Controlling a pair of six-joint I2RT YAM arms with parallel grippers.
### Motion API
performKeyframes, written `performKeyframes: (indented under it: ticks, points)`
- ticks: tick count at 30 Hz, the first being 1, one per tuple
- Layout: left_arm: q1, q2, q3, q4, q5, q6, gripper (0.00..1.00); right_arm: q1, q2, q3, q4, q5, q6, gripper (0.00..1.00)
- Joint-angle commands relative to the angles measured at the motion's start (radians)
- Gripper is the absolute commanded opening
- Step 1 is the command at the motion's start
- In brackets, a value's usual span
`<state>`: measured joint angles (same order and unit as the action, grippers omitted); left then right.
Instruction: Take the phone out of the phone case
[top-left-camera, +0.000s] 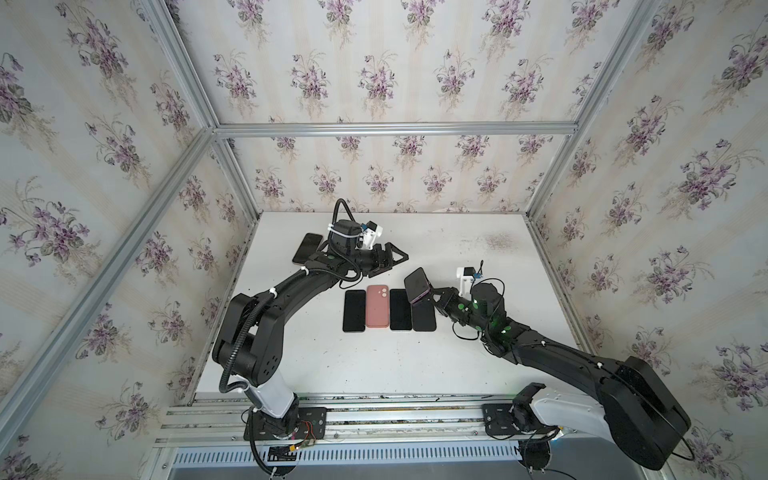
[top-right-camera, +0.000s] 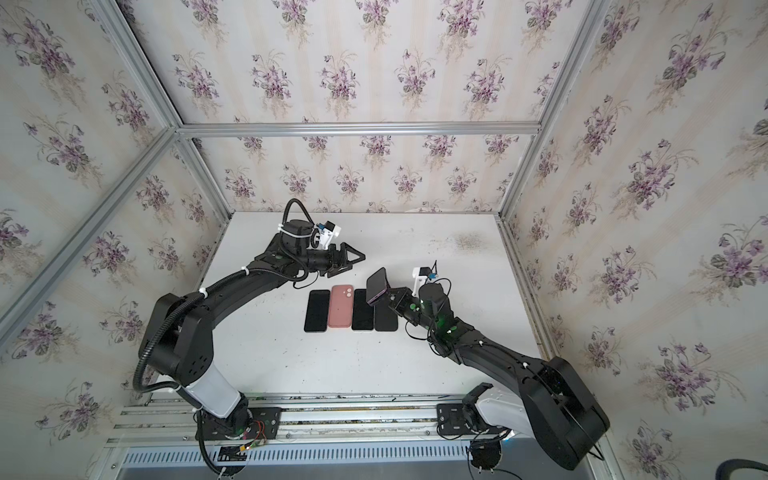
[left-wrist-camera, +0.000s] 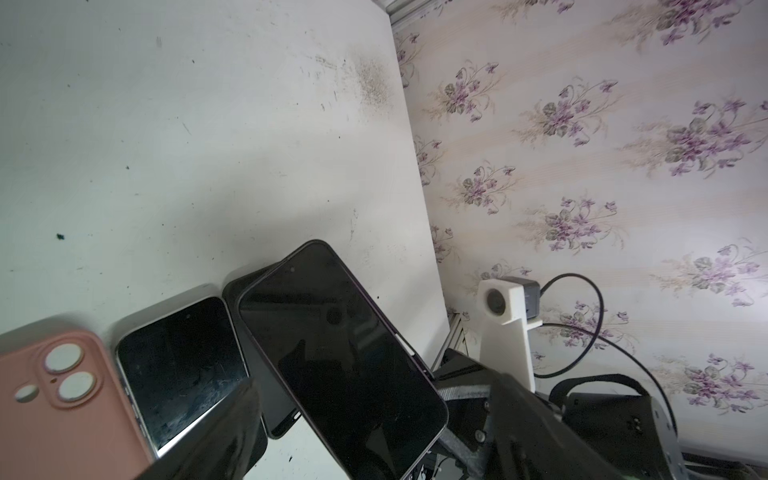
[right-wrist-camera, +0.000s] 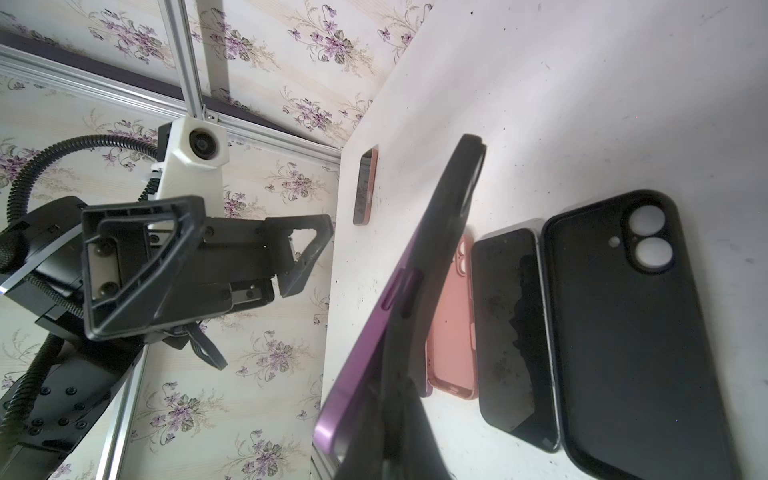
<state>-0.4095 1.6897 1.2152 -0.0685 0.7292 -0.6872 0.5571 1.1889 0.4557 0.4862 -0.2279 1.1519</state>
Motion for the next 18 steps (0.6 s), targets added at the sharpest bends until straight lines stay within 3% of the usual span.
performKeyframes:
  ticks: [1, 6, 11, 18]
  points:
    - [-0.023, -0.019, 0.003, -0.051, -0.027, 0.096, 0.89, -0.005, 0.015, 0.002, 0.099, 0.003, 0.016, 0.00]
    - [-0.095, -0.060, 0.049, -0.196, -0.094, 0.285, 0.89, -0.012, 0.025, 0.003, 0.104, -0.001, 0.020, 0.00]
    - [-0.212, -0.068, 0.118, -0.390, -0.272, 0.499, 0.88, -0.013, 0.021, 0.004, 0.092, 0.000, 0.020, 0.00]
    - [-0.319, -0.017, 0.184, -0.500, -0.486, 0.592, 0.83, -0.013, 0.021, 0.008, 0.090, -0.008, 0.022, 0.00]
